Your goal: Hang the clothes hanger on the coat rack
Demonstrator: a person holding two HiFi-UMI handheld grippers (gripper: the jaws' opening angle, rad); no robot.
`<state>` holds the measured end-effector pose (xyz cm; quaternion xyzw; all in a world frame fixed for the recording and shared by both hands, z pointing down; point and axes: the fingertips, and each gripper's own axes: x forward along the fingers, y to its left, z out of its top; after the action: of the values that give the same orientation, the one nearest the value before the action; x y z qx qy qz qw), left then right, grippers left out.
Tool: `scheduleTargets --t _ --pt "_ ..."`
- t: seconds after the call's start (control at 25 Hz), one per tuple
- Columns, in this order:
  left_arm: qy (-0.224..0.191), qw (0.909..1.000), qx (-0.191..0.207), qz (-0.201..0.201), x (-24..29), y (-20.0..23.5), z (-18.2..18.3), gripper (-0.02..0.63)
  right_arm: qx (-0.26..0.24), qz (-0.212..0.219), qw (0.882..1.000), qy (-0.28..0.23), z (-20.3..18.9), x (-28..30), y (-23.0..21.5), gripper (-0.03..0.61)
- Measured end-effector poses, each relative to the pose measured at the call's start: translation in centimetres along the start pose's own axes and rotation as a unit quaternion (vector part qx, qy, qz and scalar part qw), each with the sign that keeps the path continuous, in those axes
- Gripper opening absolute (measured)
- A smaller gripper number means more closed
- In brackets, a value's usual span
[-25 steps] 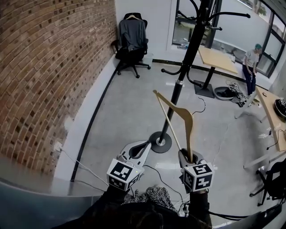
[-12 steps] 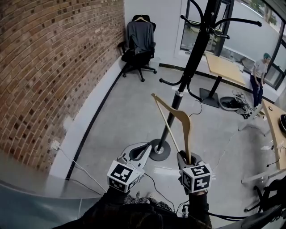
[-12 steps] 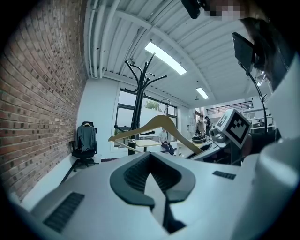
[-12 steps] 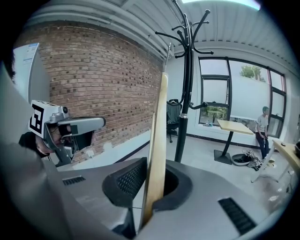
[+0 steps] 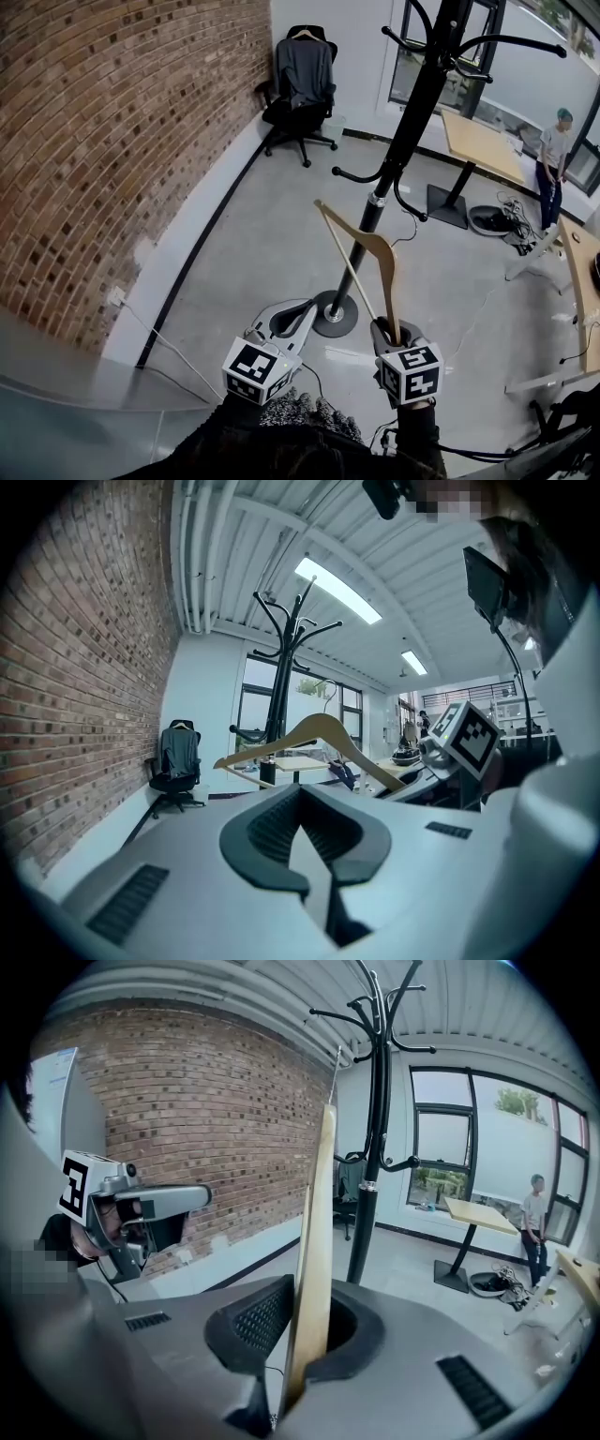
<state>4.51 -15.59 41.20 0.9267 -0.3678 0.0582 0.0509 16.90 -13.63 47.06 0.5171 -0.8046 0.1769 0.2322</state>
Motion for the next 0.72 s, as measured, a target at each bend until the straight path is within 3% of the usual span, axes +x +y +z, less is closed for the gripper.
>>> scheduleTargets --t 0.32,0.72 --pt "0.006 0.9998 0.002 -0.019 2.1 2.7 -0.4 0.008 0.012 -0.006 1.000 0.002 1.1 3.5 -0.4 0.041" --pt "-0.018 0.9996 0.010 -0.018 6.4 11.3 1.6 0.008 0.023 -0.051 0.998 0.010 5.1 8.5 -2.4 0.041"
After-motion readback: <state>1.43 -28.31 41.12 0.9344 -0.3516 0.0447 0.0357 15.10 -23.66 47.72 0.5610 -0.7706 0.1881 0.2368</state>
